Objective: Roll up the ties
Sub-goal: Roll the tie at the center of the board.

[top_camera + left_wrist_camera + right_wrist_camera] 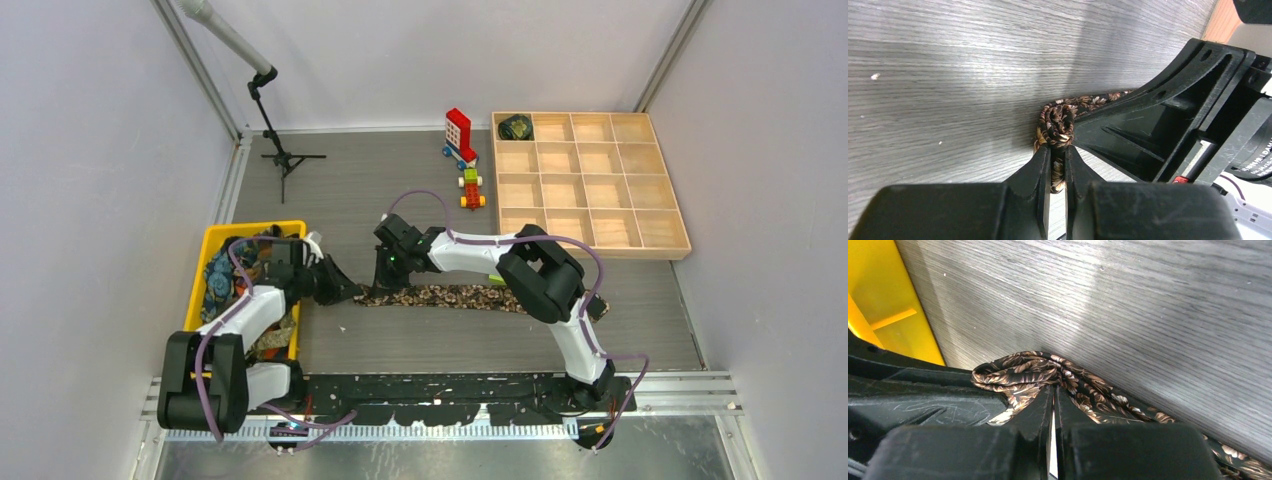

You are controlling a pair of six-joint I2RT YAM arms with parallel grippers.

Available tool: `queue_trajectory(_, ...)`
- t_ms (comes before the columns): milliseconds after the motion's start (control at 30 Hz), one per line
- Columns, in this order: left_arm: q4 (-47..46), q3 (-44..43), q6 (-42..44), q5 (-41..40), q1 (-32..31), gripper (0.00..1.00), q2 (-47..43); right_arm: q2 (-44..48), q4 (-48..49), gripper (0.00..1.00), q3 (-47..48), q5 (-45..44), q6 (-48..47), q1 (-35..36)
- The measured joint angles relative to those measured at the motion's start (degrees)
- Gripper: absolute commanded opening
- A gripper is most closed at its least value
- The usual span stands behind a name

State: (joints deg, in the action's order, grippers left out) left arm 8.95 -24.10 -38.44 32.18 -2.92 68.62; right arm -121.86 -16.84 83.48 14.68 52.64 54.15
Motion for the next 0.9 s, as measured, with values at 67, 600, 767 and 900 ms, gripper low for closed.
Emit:
queue_trajectory(67, 1.9, -1.0, 0.1, -1.7, -1.1, 0.0, -1.0, 0.1, 0.0, 0.09, 0.0, -0.1, 0.0, 0.0)
queue_trajectory(600, 13.4, -7.0, 3.1, -10.4, -4.7, 0.0, -3.7, 1.4, -0.3, 0.09, 0.1, -1.1, 0.5, 0.2)
queue_trajectory(767, 14.6, -8.0, 3.2, -11.5, -5.0, 0.0, -3.7, 1.4, 0.0, 0.09, 1.1, -0.7, 1.1, 1.0)
queue_trajectory(900, 15.6, -8.8, 3.6, -12.3, -5.2, 0.0, -3.5, 0.8, 0.4, 0.09, 2.4, -0.3, 1.5, 1.4)
